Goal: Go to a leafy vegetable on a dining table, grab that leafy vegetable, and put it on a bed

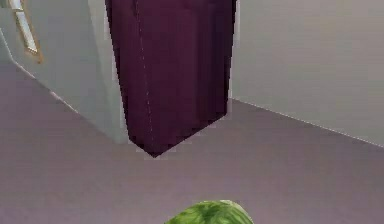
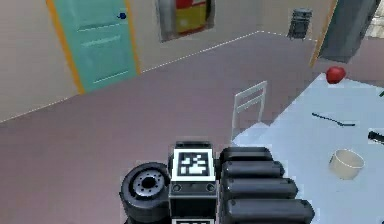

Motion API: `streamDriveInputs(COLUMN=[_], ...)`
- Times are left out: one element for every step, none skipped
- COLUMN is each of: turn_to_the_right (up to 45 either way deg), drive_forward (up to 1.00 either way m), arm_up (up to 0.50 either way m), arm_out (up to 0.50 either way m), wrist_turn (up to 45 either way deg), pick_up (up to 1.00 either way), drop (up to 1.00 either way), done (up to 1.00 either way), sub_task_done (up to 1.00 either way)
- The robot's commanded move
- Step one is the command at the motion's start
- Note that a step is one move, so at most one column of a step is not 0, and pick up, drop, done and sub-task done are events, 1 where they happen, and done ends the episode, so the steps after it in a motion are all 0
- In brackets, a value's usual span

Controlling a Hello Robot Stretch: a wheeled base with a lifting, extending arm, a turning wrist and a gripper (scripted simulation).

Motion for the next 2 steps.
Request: streamDriveInputs(turn_to_the_right=[39.0, 3.0], drive_forward=[0.0, 0.0], arm_up=[0.0, 0.0], arm_out=[0.0, 0.0], wrist_turn=[0.0, 0.0], pick_up=[0.0, 0.0], drop=[0.0, 0.0], done=[0.0, 0.0], sub_task_done=[0.0, 0.0])
